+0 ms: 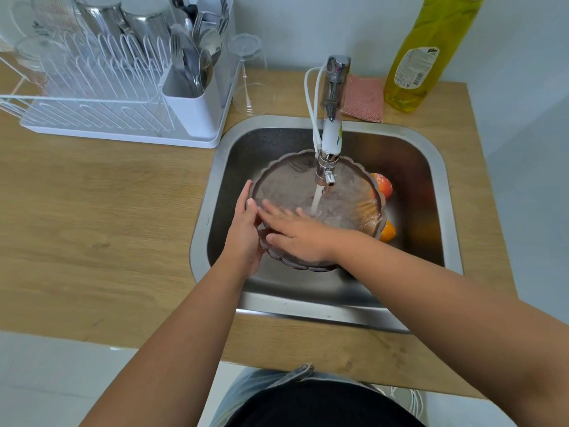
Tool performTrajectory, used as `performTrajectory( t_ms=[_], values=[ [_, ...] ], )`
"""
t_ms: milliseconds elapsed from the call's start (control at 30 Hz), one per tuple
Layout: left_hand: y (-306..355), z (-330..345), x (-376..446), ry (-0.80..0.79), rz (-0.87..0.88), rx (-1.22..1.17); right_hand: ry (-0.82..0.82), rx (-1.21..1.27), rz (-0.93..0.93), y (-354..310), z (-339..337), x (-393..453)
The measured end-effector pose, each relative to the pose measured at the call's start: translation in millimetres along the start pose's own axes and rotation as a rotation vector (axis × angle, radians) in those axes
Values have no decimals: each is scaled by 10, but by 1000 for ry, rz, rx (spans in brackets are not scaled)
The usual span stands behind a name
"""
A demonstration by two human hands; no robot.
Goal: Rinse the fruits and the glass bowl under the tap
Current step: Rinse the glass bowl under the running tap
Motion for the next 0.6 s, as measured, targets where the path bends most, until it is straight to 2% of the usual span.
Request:
performTrajectory(
  t_ms=[67,167,233,333,400,500,600],
  values=[
    [-5,2,-6,-7,6,-9,19,-69,45,123,-12,-27],
    [-15,66,-24,-31,2,2,80,-163,214,265,-40,-26],
    [-24,64,-18,-21,-3,12,66,-95,137,129,8,-17],
    [-12,-37,8,7,45,9,-78,37,-2,-59,105,-130],
    [10,-104,10,35,72,4,-169,19,-24,-6,111,-262],
    [31,-184,3,105,78,45,-175,-120,20,266,49,-449],
    [35,-242,-3,169,115,55,-18,-440,12,526,-37,-536]
  ],
)
Point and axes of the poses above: each hand's wrist, its own x-axis towards the middle knuckle, its own z-axis out of the palm, y = z × x, the point moved 4 cm from there along x, towards the middle knuckle, and after that the axes turned 1 degree about y, right-handed, at the moved point
